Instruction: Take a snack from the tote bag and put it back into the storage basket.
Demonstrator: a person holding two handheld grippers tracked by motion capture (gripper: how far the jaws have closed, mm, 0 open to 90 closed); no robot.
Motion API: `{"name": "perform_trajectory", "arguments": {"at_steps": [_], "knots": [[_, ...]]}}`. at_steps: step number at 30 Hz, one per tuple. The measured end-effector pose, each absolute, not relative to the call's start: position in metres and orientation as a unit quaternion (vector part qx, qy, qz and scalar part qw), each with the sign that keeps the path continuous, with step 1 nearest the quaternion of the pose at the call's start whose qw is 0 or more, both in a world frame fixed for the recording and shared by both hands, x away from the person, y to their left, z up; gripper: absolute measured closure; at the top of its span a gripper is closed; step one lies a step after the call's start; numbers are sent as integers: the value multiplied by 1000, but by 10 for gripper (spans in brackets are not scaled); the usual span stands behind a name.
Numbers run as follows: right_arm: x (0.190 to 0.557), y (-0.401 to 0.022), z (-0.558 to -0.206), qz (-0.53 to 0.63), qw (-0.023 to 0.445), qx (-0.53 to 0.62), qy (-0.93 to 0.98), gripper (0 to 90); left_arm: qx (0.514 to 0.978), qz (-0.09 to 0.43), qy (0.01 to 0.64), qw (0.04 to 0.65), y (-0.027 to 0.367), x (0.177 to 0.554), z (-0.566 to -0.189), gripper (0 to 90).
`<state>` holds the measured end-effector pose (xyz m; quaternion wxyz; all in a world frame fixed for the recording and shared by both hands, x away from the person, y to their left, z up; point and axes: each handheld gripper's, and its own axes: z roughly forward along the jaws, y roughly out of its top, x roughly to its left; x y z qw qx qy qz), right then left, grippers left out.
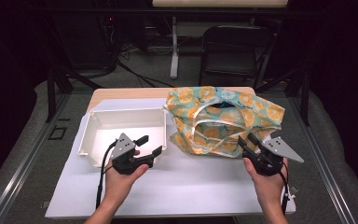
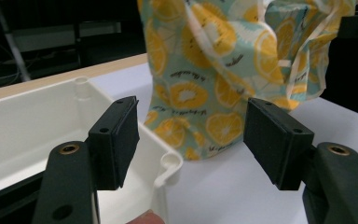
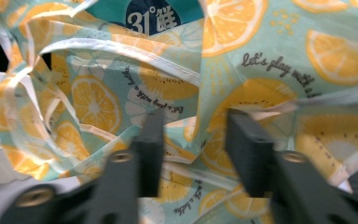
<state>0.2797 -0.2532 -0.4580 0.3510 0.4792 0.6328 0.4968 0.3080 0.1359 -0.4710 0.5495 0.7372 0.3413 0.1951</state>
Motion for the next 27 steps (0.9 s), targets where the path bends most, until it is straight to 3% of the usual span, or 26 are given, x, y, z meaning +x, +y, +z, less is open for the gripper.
{"name": "perform_trajectory", "arguments": {"at_steps": [3,7,27], "knots": [[282,-250,-455,499,351,474,635,815,736,187,339,556,128,312,-468,359],[282,-248,-452,508,349,467,634,900,742,184,321,559,112,317,-461,361],[285,-245,-431,550,345,424,631,900,761,196,284,549,58,320,-456,388]]}}
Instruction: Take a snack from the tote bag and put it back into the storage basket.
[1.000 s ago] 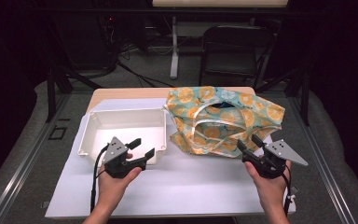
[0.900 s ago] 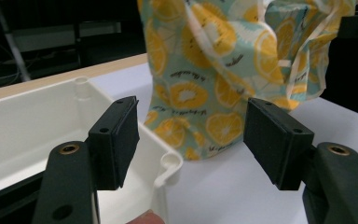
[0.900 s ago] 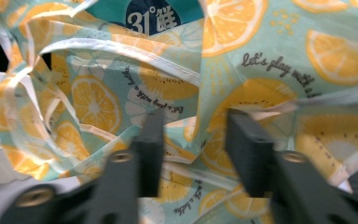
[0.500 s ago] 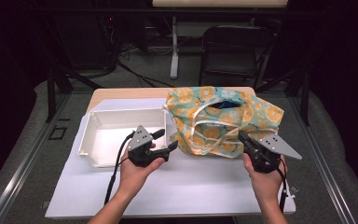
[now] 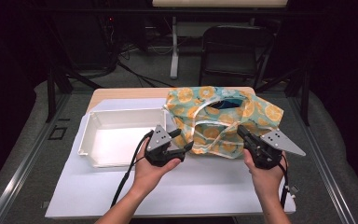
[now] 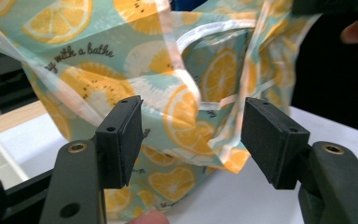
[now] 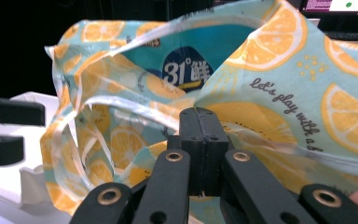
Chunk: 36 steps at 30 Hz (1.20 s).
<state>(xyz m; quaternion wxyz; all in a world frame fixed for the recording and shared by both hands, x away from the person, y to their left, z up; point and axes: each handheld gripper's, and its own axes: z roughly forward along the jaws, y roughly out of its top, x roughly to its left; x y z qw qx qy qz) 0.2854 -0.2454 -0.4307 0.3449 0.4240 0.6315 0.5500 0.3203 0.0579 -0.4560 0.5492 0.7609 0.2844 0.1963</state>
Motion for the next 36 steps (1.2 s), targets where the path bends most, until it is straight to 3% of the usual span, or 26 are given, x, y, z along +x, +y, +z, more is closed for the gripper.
{"name": "perform_trajectory", "arguments": {"at_steps": [6,9,11,14,16,17,18,19,20,21,36], "knots": [[287,-246,-428,561,332,421,630,900,763,197,289,544,49,320,-459,387],[285,-244,-428,564,331,418,630,900,755,214,315,534,47,319,-462,351],[285,-245,-427,568,332,418,627,900,747,217,332,533,46,319,-465,262],[285,-245,-428,567,331,417,629,900,747,220,339,527,43,321,-467,274],[284,-245,-428,563,334,415,632,900,748,227,338,524,44,323,-464,382],[284,-245,-428,561,338,413,633,900,747,223,338,528,47,324,-462,500],[284,-246,-427,562,341,411,632,900,744,214,340,534,51,327,-458,676],[284,-246,-427,562,341,411,632,900,744,214,340,534,51,327,-458,764],[284,-246,-426,561,342,412,631,900,745,204,335,540,55,330,-454,764],[285,-248,-425,559,346,411,631,900,747,199,326,544,60,333,-448,900],[302,-261,-399,550,374,409,625,900,735,200,302,573,77,347,-413,900]]}}
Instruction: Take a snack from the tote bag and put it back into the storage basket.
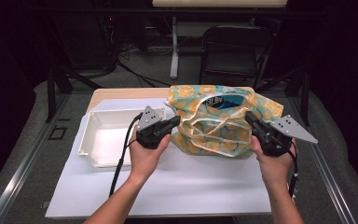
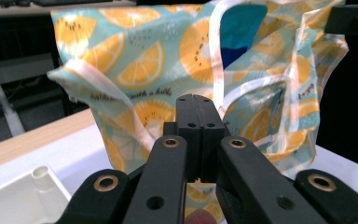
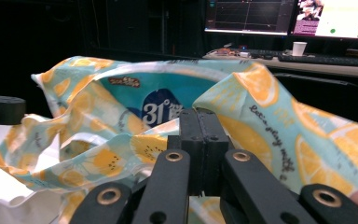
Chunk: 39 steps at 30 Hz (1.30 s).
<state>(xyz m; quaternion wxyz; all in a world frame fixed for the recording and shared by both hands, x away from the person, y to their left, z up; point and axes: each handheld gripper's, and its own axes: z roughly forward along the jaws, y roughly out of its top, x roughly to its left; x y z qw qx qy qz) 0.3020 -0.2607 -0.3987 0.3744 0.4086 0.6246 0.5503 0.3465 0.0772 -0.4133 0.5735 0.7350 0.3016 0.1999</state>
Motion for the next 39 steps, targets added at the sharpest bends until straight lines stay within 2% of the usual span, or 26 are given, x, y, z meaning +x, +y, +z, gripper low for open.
{"name": "perform_trajectory", "arguments": {"at_steps": [5,10,12,14,15,16,19,20,22,25,27,29,31,32,33,34,35,36,39], "knots": [[311,-263,-391,549,381,406,624,900,728,202,294,585,78,351,-400,900],[316,-265,-395,544,374,419,623,900,728,180,303,588,80,350,-414,900],[315,-264,-398,543,371,416,628,900,725,172,306,592,80,348,-422,787],[314,-263,-399,545,371,413,629,900,724,166,310,593,78,346,-428,768],[311,-261,-400,546,370,410,630,900,724,165,312,592,73,344,-433,675],[310,-261,-400,545,370,409,631,900,725,164,313,591,68,341,-436,629],[307,-259,-402,547,370,406,632,900,722,165,320,591,63,336,-439,415],[306,-258,-402,546,372,404,633,900,716,159,323,597,62,333,-440,415],[302,-258,-404,545,371,404,634,900,700,161,336,610,61,326,-440,323],[301,-258,-406,545,369,403,636,900,705,163,331,606,57,324,-440,290],[300,-257,-407,543,369,401,639,900,723,183,336,575,51,325,-441,292],[300,-257,-409,542,367,401,641,900,741,179,353,543,47,333,-444,299],[300,-258,-409,544,366,401,639,900,755,174,362,519,45,340,-448,356],[300,-259,-409,545,367,402,638,900,761,173,359,512,45,342,-448,503],[300,-259,-408,545,367,402,637,900,760,176,358,512,46,341,-447,577],[300,-259,-408,545,367,402,637,900,758,185,352,517,49,340,-444,577],[301,-260,-407,544,370,399,639,900,757,193,348,519,51,339,-441,663],[302,-261,-406,544,372,399,638,900,751,204,344,525,57,338,-434,822],[304,-263,-403,544,374,398,637,900,748,208,332,536,64,340,-423,894]]}}
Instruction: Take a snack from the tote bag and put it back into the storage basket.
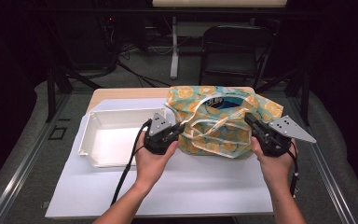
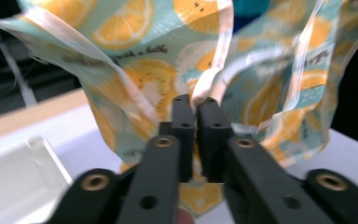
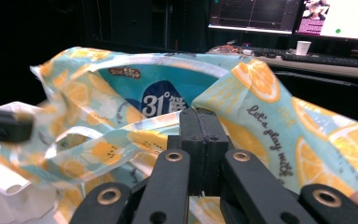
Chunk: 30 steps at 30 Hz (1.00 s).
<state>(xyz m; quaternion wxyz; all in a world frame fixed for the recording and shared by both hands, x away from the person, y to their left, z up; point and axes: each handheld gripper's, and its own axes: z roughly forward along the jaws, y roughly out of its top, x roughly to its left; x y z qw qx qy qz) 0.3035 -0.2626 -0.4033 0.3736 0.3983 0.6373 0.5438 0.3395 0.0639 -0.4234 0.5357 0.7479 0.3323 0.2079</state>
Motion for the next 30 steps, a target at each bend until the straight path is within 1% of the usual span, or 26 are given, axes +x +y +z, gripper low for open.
{"name": "perform_trajectory", "arguments": {"at_steps": [7,8,10,14,17,18,19,20,22,23,24,26,28,29,30], "knots": [[312,-263,-387,545,388,391,632,900,743,221,310,551,78,357,-383,900],[317,-264,-379,546,393,388,630,900,742,226,304,553,78,360,-376,900],[319,-264,-376,546,395,388,629,900,741,234,296,556,78,367,-364,900],[334,-265,-360,545,400,391,625,900,733,249,292,562,74,384,-341,900],[346,-266,-349,539,405,391,627,900,722,245,304,571,73,405,-331,900],[351,-267,-346,539,404,392,627,900,715,238,312,578,74,414,-330,900],[360,-267,-342,536,401,399,626,900,702,224,324,594,74,431,-327,900],[360,-267,-342,536,401,399,626,900,702,224,324,594,74,431,-327,900],[368,-265,-340,525,412,401,628,900,692,205,346,599,73,448,-326,900],[373,-265,-340,521,405,406,632,900,695,207,355,590,71,456,-327,900],[384,-263,-345,493,408,415,647,900,703,207,359,578,68,464,-331,900],[390,-264,-349,487,405,426,646,900,718,204,368,554,60,475,-343,900],[404,-270,-367,461,386,456,657,900,738,191,374,528,54,482,-359,900],[404,-270,-367,461,386,456,657,900,745,180,378,519,51,484,-367,900],[407,-271,-373,456,375,465,660,900,751,172,383,511,49,486,-376,900]]}}
